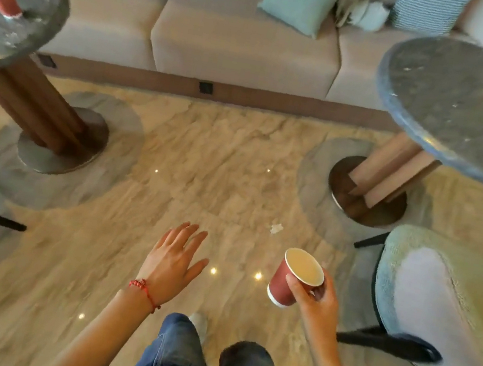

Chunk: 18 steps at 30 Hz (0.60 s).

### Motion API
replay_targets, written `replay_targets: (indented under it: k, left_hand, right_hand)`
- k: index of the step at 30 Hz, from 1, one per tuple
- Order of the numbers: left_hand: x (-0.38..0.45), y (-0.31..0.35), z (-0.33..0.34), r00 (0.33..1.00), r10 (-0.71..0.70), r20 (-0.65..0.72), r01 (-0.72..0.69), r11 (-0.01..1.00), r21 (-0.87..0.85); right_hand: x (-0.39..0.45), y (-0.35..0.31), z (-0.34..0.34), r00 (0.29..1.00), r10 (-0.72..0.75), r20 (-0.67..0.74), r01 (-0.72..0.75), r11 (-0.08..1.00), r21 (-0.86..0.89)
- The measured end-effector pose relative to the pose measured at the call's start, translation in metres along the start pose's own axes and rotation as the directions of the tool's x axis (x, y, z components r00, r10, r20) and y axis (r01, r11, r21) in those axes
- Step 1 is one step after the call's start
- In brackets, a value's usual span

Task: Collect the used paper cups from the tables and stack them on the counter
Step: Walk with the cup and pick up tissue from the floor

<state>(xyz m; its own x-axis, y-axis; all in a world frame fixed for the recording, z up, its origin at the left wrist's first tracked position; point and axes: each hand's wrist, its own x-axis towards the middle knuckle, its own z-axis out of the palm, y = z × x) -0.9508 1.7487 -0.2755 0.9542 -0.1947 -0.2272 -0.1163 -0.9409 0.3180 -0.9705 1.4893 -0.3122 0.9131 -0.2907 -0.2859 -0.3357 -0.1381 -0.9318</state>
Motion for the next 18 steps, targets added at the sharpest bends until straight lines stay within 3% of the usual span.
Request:
replay_targets:
  k: [10,18]
  left_hand:
    - [0.112,0.024,-0.007,0.979,0.162,0.124,-0.163,0.987,-0.004]
    - [0.208,0.072,0.008,0.978,0.162,0.133,-0.162,0.987,-0.011]
  right_hand:
    - [0.048,0.002,-0.025,0.970,0.142,-0.196,-0.118,0.984,0.132]
    - [0.147,0.010,-0.060,0.968,0.195,-0.158,-0.172,0.973,0.152]
